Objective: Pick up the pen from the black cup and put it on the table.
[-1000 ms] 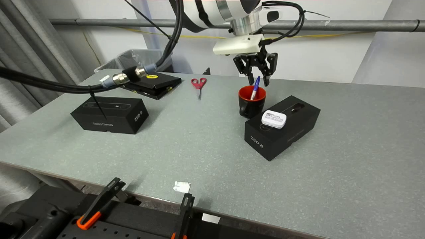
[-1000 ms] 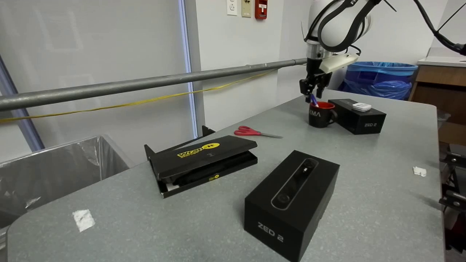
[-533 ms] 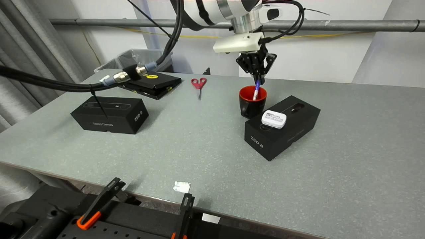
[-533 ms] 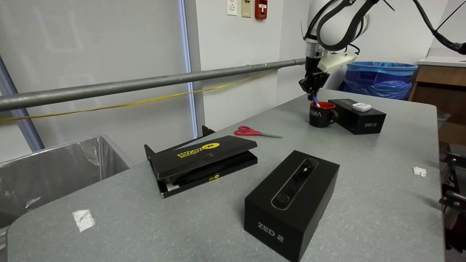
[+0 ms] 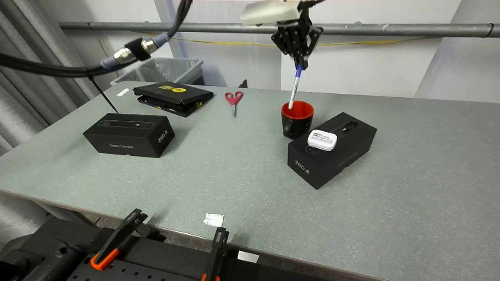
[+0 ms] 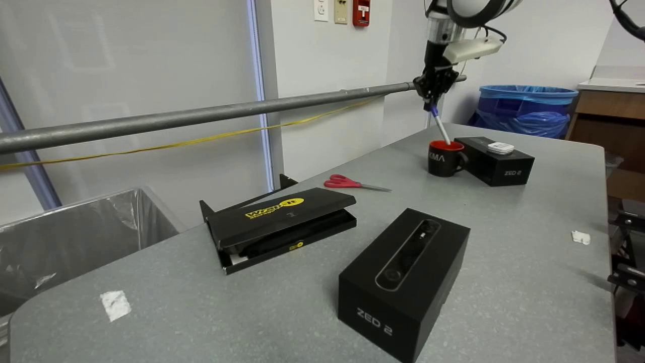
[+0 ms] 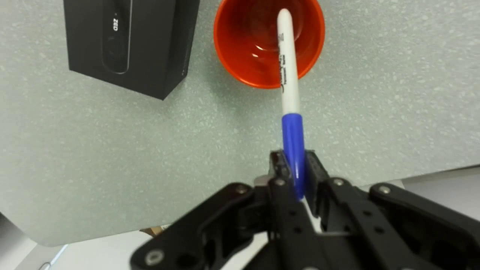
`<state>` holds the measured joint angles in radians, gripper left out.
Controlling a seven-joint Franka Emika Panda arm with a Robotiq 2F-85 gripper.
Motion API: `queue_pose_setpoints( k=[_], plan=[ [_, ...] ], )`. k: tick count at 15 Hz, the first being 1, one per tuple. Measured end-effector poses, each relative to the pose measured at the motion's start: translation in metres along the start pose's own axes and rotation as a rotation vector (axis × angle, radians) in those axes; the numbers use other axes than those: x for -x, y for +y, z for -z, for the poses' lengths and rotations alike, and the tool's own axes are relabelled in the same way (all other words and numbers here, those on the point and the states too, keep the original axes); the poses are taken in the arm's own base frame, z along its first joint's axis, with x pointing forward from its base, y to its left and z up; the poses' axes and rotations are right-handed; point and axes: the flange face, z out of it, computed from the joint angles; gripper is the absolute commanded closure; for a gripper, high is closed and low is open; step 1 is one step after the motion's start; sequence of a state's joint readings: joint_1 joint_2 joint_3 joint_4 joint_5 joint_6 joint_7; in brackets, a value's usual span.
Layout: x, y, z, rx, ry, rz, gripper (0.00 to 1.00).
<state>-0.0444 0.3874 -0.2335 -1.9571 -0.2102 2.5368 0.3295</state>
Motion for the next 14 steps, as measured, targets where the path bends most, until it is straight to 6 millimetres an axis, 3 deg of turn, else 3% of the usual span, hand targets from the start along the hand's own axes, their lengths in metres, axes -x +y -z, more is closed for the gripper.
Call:
queue_pose_setpoints(
  k=[3, 6, 9, 12, 14],
  plan=[
    [0.014, -0.005, 0.064, -0.022, -0.001, 0.04, 0.96],
    [0.047, -0.038, 0.102, -0.04, -0.089, 0.153, 0.96],
    [0.085, -0.095, 0.089, -0.032, -0.205, 0.275, 0.96],
    [0.119, -0.147, 0.045, -0.003, -0.301, 0.388, 0.96],
    [0.135, -0.169, 0.014, 0.019, -0.35, 0.441, 0.96]
  ],
)
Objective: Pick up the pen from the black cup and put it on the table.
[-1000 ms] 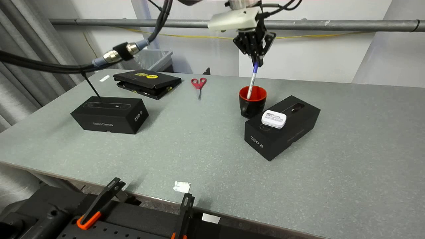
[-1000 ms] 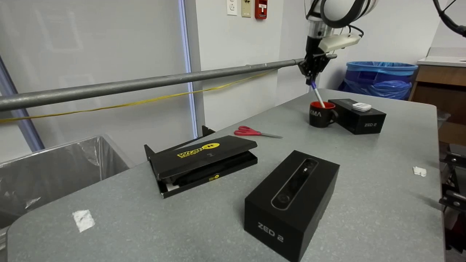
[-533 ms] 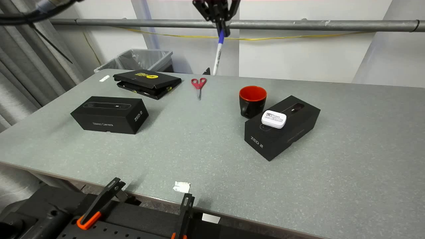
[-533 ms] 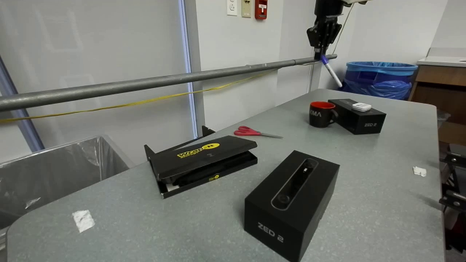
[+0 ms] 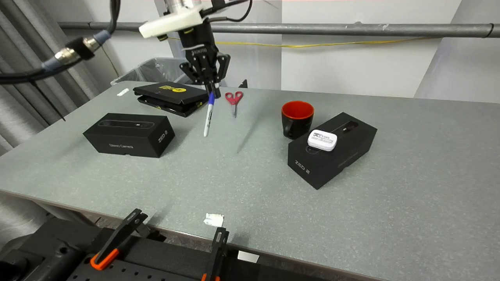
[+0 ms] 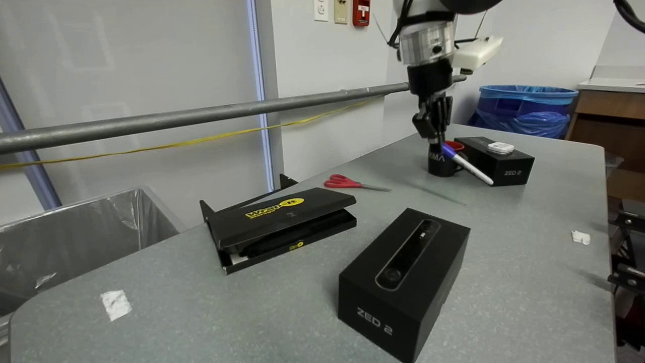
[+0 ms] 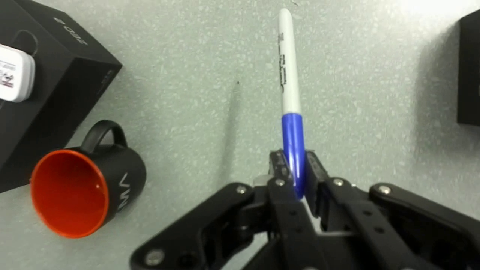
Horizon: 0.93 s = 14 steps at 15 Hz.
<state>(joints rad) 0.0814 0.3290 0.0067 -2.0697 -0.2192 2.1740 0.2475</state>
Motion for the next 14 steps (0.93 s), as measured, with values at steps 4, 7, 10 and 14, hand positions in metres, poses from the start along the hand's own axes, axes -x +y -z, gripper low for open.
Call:
queue_pose_setpoints(
  k=[4, 7, 10, 14],
  plan=[
    [-0.02, -0.022, -0.044, 0.047, -0.057, 0.056, 0.96],
    [-0.034, -0.027, -0.063, 0.103, -0.076, 0.09, 0.96],
    [-0.046, -0.028, -0.075, 0.146, -0.1, 0.101, 0.96],
    [-0.057, -0.029, -0.085, 0.186, -0.153, 0.103, 0.96]
  ],
)
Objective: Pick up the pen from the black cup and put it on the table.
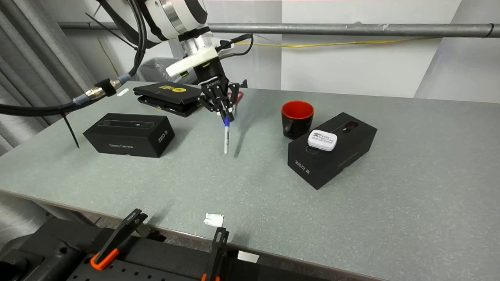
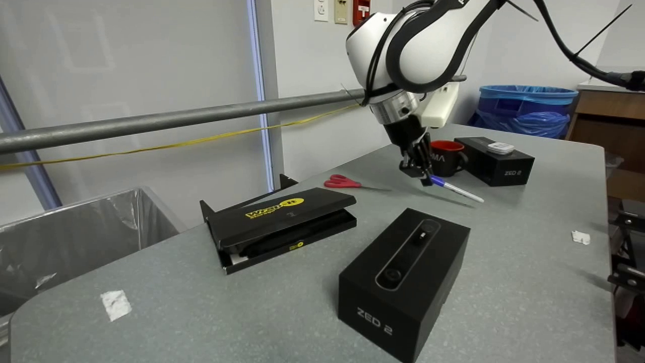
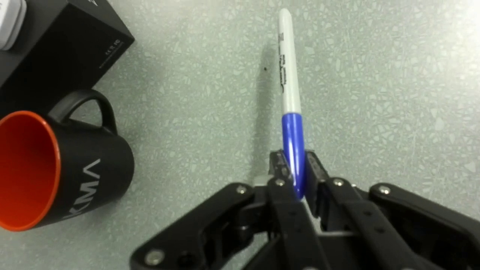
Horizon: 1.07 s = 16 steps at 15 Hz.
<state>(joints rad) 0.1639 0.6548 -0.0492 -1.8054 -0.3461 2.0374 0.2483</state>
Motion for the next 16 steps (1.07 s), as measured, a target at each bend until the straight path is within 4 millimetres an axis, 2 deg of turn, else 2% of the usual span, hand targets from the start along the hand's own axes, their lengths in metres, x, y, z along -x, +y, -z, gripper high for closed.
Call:
queue_pose_setpoints(
  k=[7, 8, 9, 10, 16],
  plan=[
    [-0.023, 0.001, -0.004, 0.052, -0.003, 0.012, 0.96],
    [-0.026, 0.001, -0.005, 0.061, -0.001, 0.013, 0.6],
    [-0.028, 0.001, -0.007, 0.069, 0.0, 0.015, 0.59],
    [-0.031, 0.001, -0.009, 0.076, 0.001, 0.017, 0.53],
    [-0.037, -0.002, -0.013, 0.104, 0.006, 0.028, 0.06]
  ],
)
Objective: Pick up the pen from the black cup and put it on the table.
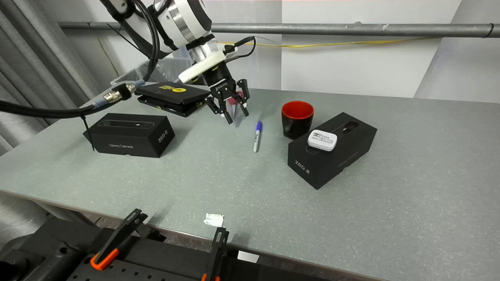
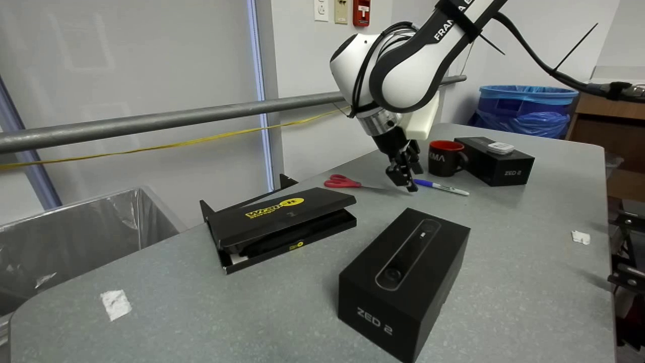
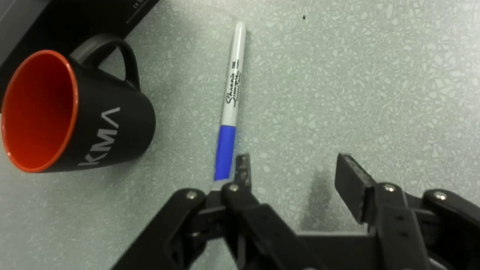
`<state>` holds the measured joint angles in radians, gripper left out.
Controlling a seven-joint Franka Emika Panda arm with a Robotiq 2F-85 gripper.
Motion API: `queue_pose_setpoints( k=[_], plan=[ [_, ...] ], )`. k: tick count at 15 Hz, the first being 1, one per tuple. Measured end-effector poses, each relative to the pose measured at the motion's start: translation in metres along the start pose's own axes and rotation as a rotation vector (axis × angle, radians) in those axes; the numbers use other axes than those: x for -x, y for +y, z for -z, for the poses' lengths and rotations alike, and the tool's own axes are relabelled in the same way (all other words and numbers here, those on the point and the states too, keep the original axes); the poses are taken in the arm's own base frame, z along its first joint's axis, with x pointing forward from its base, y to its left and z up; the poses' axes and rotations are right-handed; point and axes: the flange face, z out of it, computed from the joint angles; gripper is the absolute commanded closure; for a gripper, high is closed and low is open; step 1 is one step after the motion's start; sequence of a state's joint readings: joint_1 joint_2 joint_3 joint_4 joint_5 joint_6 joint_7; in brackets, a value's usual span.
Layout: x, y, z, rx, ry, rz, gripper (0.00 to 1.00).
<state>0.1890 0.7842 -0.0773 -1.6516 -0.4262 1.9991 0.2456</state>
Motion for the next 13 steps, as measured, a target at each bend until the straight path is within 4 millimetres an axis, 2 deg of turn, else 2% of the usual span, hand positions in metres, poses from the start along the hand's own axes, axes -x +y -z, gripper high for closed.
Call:
queue_pose_setpoints(
  k=[2, 13],
  plan=[
    [-0.0013, -0.0012, 0.0009, 0.005, 0.003, 0.002, 0.0],
    [-0.0046, -0.0026, 0.0063, 0.013, 0.016, 0.001, 0.0]
  ],
)
